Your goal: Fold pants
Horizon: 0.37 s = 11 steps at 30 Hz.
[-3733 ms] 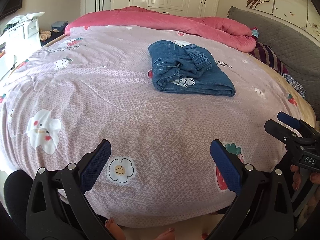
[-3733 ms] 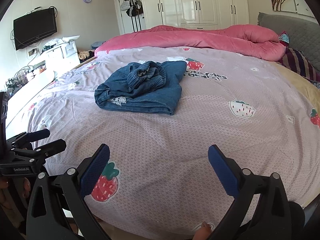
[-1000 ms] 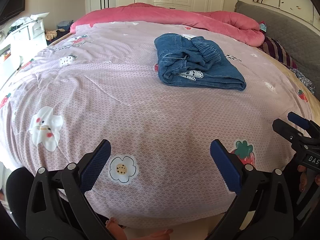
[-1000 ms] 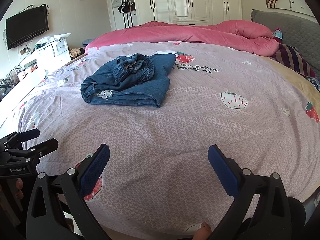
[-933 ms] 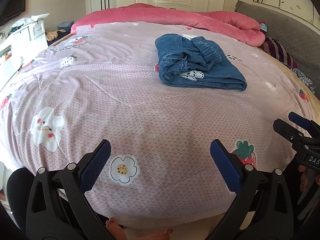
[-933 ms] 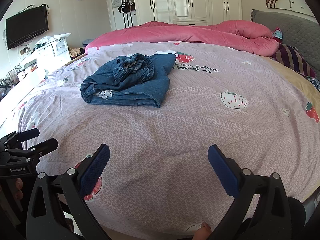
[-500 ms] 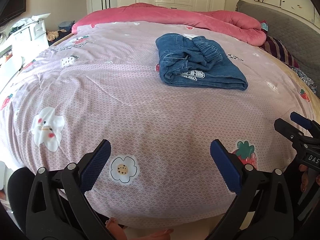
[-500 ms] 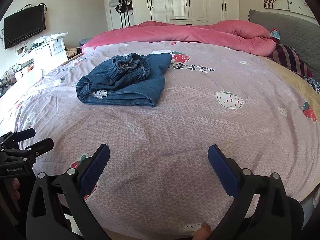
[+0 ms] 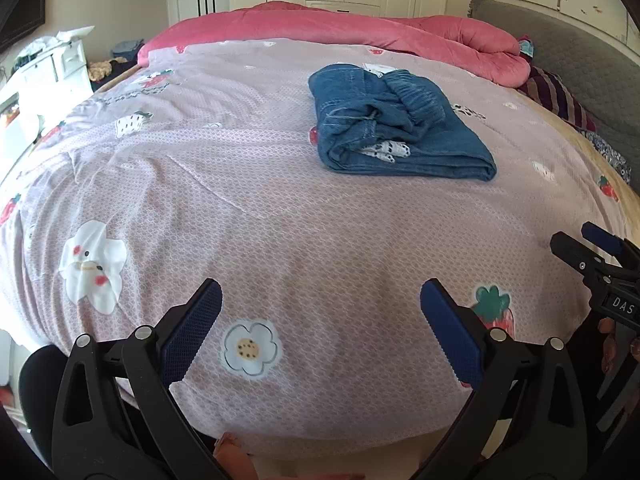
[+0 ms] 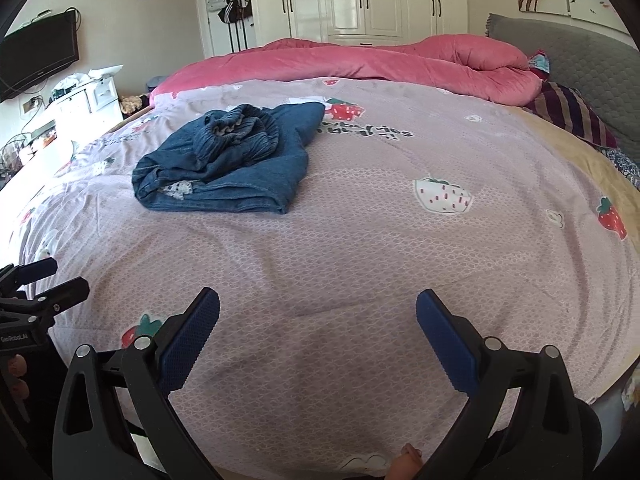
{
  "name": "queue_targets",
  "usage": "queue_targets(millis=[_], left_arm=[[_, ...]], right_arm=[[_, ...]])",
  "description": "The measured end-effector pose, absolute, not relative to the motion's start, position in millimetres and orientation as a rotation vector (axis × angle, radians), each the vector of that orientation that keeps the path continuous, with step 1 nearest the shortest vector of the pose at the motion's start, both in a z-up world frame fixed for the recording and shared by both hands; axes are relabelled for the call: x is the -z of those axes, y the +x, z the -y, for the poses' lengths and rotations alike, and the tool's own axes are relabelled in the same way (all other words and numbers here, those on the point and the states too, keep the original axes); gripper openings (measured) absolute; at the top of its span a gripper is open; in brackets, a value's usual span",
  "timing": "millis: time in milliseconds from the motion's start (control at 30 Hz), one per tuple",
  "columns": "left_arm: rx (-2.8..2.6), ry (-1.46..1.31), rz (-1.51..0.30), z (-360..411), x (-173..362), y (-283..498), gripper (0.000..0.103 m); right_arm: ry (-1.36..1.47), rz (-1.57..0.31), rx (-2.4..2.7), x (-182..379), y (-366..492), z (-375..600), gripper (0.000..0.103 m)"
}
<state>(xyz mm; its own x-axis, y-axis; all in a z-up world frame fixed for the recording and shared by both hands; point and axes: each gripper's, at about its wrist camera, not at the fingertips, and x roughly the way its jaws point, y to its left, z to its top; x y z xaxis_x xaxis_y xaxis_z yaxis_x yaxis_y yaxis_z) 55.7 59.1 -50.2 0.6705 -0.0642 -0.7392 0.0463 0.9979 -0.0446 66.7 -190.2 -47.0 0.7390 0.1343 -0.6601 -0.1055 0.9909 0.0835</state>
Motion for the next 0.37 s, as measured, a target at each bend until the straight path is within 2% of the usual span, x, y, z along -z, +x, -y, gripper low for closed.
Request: queue_targets(millis=[133, 367], left_arm=[[0.046, -0.067, -0.805, -87, 38, 79, 0.094], [-0.223, -0.043, -0.899, -191, 45, 208, 0.094]], right_arm=[[0.083, -0.718, -0.069, 42, 84, 219, 0.098], [0.061, -0.730, 0.220, 21, 175, 335, 0.098]])
